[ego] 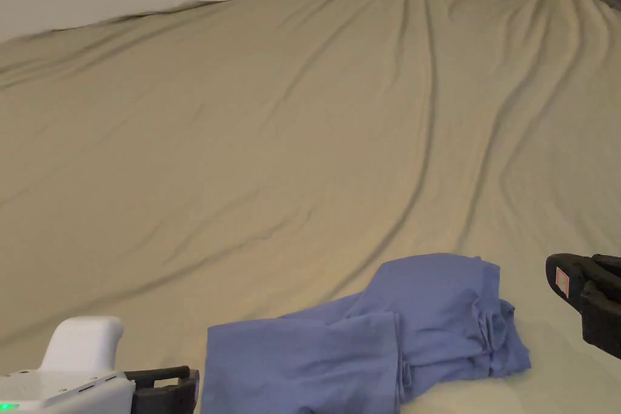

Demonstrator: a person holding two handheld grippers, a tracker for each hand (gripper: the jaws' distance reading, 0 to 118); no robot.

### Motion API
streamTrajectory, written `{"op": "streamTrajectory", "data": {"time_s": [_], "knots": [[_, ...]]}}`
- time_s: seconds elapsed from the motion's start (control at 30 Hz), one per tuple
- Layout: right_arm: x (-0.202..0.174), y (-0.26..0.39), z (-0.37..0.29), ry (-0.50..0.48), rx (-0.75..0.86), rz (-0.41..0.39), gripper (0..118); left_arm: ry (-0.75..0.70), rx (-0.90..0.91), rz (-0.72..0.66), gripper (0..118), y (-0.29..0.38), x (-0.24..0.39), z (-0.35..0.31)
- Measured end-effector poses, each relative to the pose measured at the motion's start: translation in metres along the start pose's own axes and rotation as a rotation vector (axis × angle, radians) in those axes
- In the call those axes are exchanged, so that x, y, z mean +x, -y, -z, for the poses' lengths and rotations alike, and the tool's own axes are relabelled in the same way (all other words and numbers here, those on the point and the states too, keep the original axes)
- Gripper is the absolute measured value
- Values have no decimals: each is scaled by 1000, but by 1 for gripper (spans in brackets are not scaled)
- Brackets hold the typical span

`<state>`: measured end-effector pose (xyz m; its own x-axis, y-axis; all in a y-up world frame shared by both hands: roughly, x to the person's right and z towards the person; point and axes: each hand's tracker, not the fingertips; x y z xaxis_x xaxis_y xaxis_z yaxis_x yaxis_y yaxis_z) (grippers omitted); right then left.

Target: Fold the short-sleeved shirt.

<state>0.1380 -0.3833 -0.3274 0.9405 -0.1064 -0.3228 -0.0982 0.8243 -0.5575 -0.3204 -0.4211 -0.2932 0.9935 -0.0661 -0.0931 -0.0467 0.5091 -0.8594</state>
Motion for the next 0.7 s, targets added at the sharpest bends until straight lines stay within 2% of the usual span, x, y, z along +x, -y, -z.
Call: {"op": "streamTrajectory", "data": {"time_s": [0.17, 0.2, 0.23, 0.27, 0.3, 0.37, 0.4, 0.5, 0.53, 0.6, 0.67, 0.7], "knots": [[-8, -6, -4, -28, 8, -15, 2, 3, 107, -151, 118, 4, -19, 5], [-9, -7, -4, -25, 7, -23, 2, 32, 93, -177, 111, 3, -20, 14], [-9, -8, -4, -21, 6, -29, 2, 112, 97, -187, 77, 3, -21, 21], [-8, -8, -4, -18, 6, -31, 2, 204, 77, -189, 10, 2, -21, 28], [-7, -9, -5, -13, 3, -35, 2, 318, 36, -219, 0, -2, -23, 39], [-5, -10, -6, -2, 4, -40, 2, 415, 28, -305, 0, -2, -30, 54], [-4, -11, -6, 4, 1, -40, 2, 503, 2, -281, 0, -5, -37, 63], [1, -11, -2, 6, -11, -35, 2, 739, -24, -399, 0, -7, -61, 87], [2, -11, 1, 4, -20, -34, 2, 689, -52, -376, 0, -9, -66, 96], [1, -11, 6, 5, -36, -41, 2, 698, -98, -340, 0, -12, -74, 110], [-1, -10, 12, 4, -51, -47, 2, 865, -151, -395, 0, -9, -81, 128], [-3, -10, 15, -4, -62, -48, 2, 903, -185, -413, 1, -8, -81, 134]]}}
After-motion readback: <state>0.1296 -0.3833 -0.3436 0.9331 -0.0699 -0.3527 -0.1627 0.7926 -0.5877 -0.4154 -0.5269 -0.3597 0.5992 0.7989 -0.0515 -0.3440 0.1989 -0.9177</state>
